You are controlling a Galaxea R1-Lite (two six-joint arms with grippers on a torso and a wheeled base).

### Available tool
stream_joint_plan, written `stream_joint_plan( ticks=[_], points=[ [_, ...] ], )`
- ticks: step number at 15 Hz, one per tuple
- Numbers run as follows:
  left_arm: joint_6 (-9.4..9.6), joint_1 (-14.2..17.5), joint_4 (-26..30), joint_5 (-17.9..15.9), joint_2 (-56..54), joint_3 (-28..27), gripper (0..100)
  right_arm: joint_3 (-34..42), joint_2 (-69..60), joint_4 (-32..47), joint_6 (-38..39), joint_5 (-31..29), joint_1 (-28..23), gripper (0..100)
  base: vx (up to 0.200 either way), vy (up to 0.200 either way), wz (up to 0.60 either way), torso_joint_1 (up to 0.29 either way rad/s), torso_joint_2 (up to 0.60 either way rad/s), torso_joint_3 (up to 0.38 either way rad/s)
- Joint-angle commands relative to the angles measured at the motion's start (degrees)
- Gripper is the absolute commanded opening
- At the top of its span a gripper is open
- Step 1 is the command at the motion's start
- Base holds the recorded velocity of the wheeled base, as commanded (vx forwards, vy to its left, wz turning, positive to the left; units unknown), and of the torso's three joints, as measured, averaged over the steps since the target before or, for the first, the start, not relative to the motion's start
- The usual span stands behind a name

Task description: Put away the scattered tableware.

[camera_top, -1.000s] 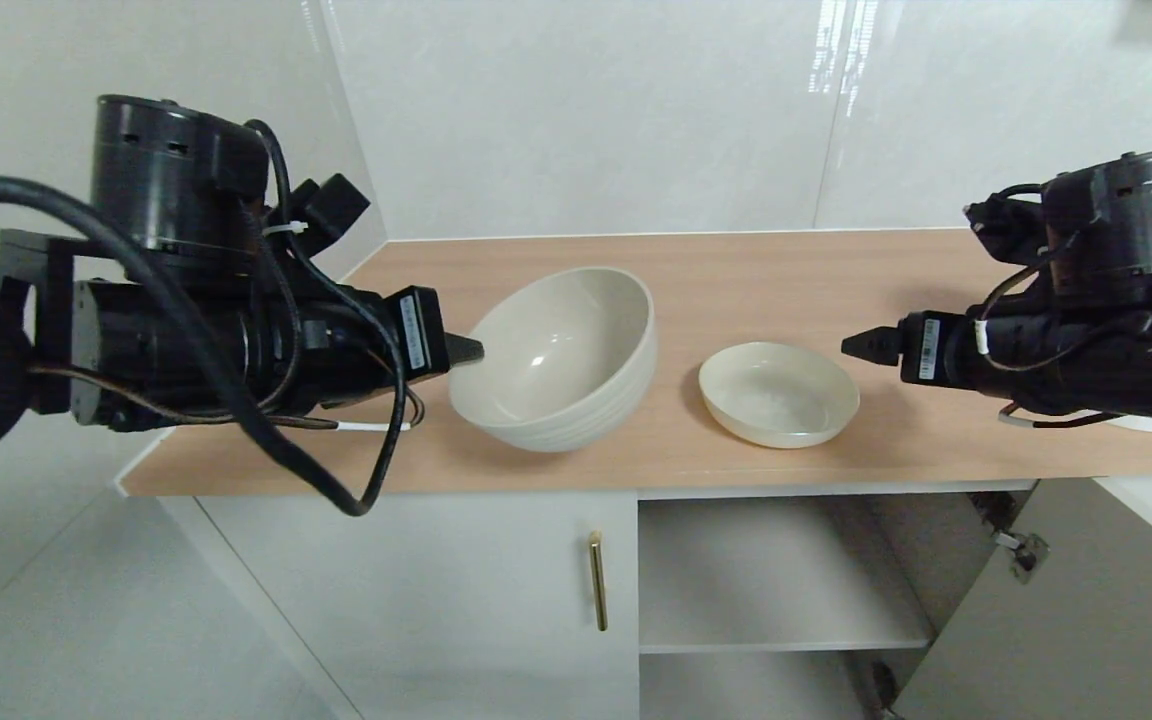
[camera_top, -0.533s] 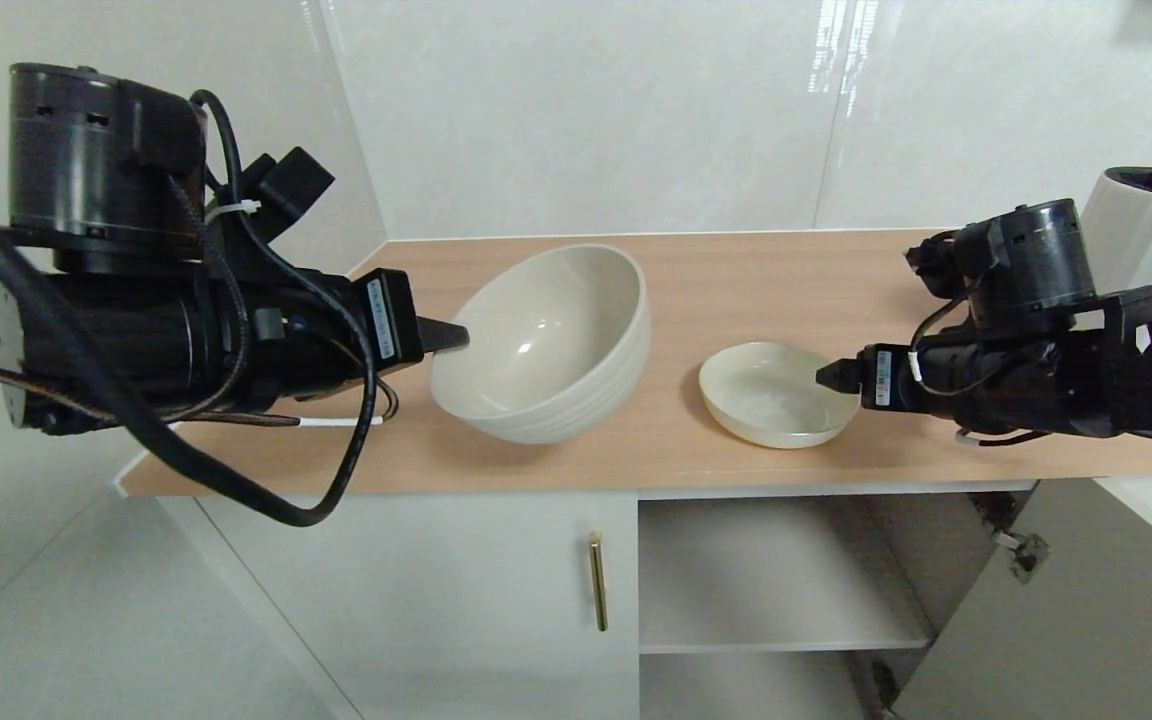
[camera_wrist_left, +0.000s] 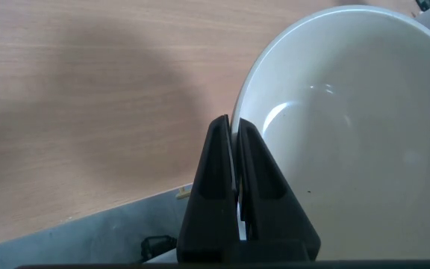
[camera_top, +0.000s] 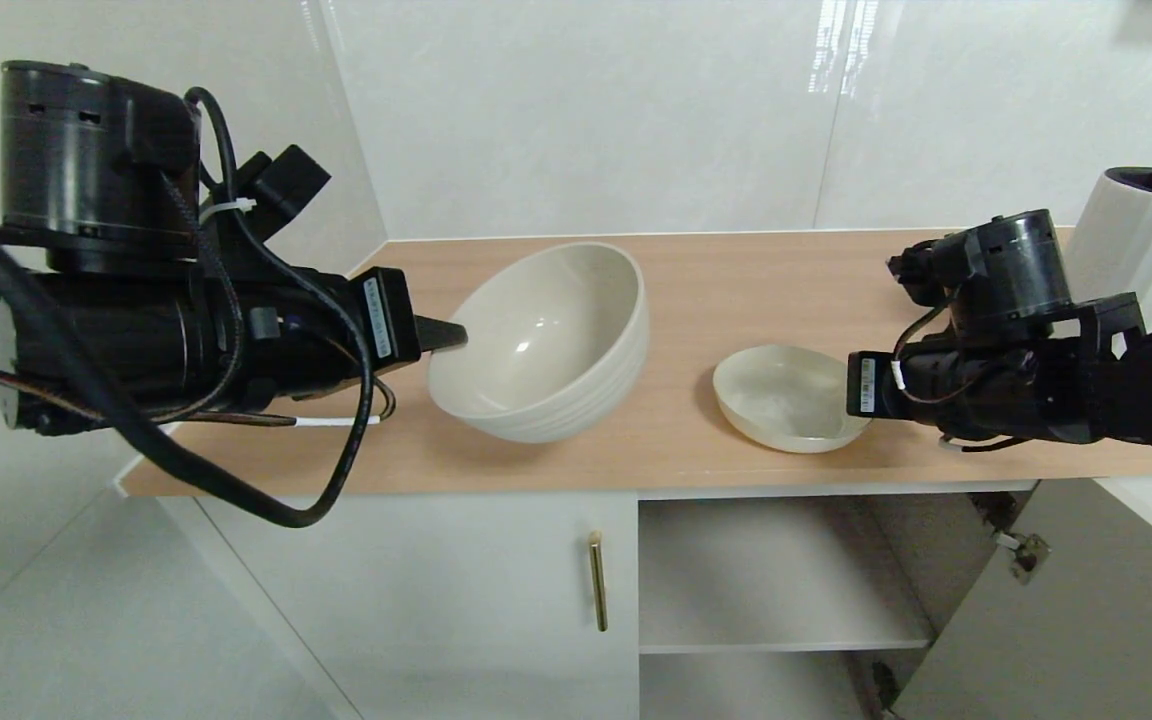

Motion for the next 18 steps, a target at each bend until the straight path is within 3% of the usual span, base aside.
stream_joint_plan(
  ticks=[1,5,13,18],
  points=[
    [-0.07,0.0,-0.01,0.01,-0.11,-0.09,0,-0.04,0.02,0.05,0.06,-0.08,0.11,0,0.0,0.0,0.0,0.0,0.0,0.0],
    [-0.07,-0.09,-0.01,0.1,-0.11,0.53,0,0.14,-1.74,-0.65,1.11,0.01,0.72,0,0.0,0.0,0.0,0.0,0.0,0.0],
    [0.01,-0.79,0.08,0.28,-6.79,9.84,0,7.08,-20.19,6.82,2.08,3.53,4.94,0,0.0,0.0,0.0,0.0,0.0,0.0],
    [-0.07,-0.79,0.26,0.36,-7.94,10.72,0,9.63,-24.85,7.17,2.17,3.09,4.85,0,0.0,0.0,0.0,0.0,0.0,0.0]
  ],
)
